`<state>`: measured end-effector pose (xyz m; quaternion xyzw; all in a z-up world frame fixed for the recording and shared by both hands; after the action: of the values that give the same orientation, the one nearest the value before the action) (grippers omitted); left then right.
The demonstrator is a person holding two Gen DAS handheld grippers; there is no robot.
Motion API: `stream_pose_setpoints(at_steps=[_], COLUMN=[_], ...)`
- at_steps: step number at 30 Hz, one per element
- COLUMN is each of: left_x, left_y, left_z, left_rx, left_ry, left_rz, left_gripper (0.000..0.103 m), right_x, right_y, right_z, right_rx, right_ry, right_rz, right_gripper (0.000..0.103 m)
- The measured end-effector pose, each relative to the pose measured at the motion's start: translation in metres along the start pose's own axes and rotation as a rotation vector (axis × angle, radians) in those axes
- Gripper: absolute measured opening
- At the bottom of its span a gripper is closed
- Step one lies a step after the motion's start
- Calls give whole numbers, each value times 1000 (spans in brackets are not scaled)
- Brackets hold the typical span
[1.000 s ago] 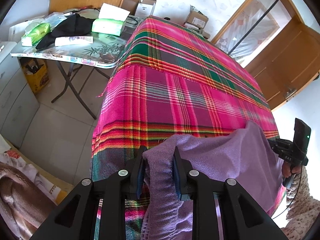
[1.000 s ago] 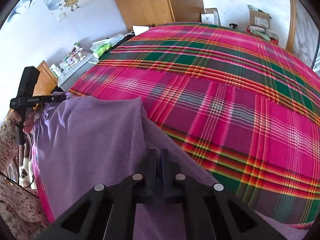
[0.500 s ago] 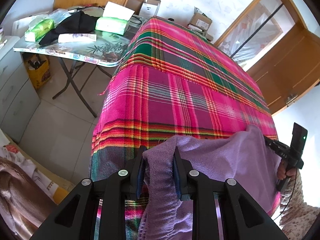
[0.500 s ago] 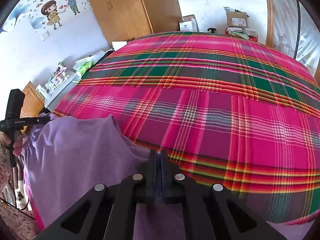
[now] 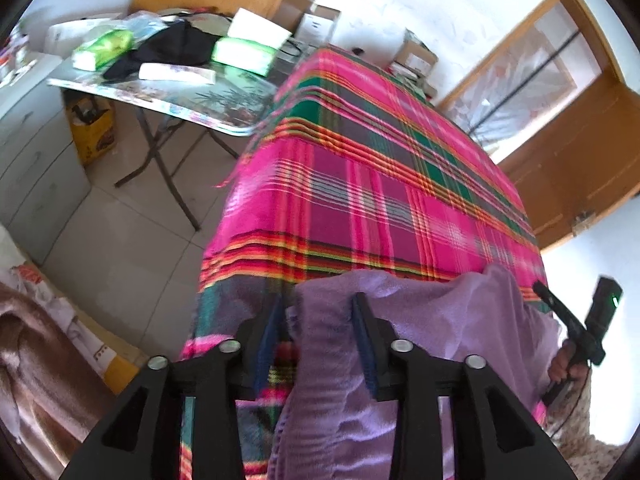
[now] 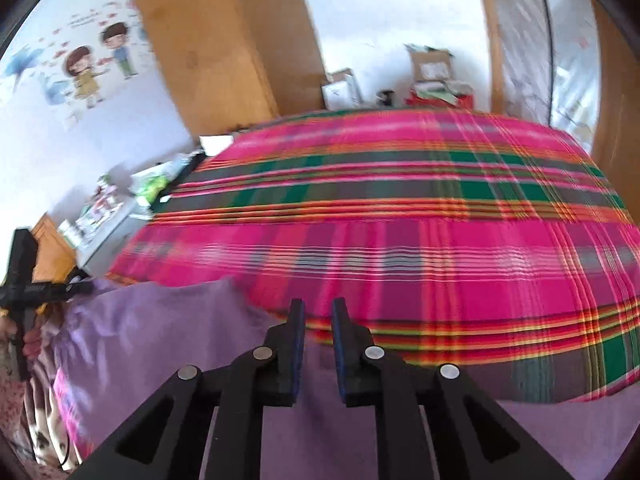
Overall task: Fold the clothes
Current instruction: 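Open both tools and release the purple fabric onto the bed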
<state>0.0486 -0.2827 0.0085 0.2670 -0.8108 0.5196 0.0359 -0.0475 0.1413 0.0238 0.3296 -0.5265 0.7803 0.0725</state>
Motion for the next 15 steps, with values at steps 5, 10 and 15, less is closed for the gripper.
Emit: stream_pose_setpoints(at_steps=[5,10,15], left_x=[-16,-38,-56], left_y=[-27,-45,-28], left_z=[10,-12,-44], left_rx=[43,45,11], left_ry=[-61,6,116], left_rz=[-81,-146,-97], left_gripper=[39,39,39], right_x=[-21,-34,-44], right_y=[-1,18,33], right_z=[45,62,78], right_rx=[54,-4,-60], right_ry=[-136,-161,-177], right_rz=[28,78,118], right_gripper=[15,24,28])
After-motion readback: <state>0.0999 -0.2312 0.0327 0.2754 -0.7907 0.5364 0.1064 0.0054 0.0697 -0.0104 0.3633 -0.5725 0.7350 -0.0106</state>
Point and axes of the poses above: each gripper's, at about its wrist camera, not at the fingertips, and y roughly the way its jaws point, z to its left, x to its top, the point moved 2 cm from there along y, roughly the way its jaws point, and after that the axes turned 7 degrees about z, right-handed, at the moved point
